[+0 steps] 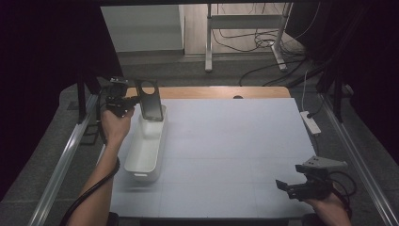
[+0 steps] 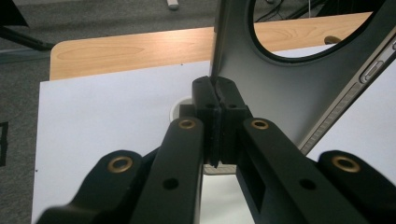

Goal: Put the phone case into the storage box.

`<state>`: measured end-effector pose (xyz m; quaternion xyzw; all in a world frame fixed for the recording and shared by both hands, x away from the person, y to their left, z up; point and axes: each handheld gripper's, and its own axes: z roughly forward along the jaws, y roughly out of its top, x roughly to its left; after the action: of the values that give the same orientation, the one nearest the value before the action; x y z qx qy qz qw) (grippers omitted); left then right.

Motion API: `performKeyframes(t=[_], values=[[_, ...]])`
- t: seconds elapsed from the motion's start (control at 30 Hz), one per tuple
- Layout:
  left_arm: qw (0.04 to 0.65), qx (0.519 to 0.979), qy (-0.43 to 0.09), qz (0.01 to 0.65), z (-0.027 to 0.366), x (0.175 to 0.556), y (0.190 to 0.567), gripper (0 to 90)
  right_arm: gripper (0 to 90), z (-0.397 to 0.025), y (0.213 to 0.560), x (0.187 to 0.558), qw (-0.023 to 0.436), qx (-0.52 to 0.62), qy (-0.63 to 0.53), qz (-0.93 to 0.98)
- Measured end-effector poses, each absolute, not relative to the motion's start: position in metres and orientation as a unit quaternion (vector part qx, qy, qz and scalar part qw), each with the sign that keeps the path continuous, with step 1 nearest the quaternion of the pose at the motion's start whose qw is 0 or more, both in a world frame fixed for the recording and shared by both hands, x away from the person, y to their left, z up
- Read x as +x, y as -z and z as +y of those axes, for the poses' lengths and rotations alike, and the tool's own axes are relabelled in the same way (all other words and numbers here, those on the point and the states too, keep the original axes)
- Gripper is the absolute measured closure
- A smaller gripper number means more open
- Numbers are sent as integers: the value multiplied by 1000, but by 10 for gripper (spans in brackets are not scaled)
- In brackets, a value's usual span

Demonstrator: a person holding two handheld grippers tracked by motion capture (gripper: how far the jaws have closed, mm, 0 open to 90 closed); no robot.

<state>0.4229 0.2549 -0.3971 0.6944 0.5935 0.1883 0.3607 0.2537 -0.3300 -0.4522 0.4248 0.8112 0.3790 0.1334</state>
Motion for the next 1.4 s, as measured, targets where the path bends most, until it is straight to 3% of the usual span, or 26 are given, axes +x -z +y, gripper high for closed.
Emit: performKeyframes(t=[1.4], values=[[341,681,-183,621,254,444,438,891,18,-329,453,255,130,423,-371,816]])
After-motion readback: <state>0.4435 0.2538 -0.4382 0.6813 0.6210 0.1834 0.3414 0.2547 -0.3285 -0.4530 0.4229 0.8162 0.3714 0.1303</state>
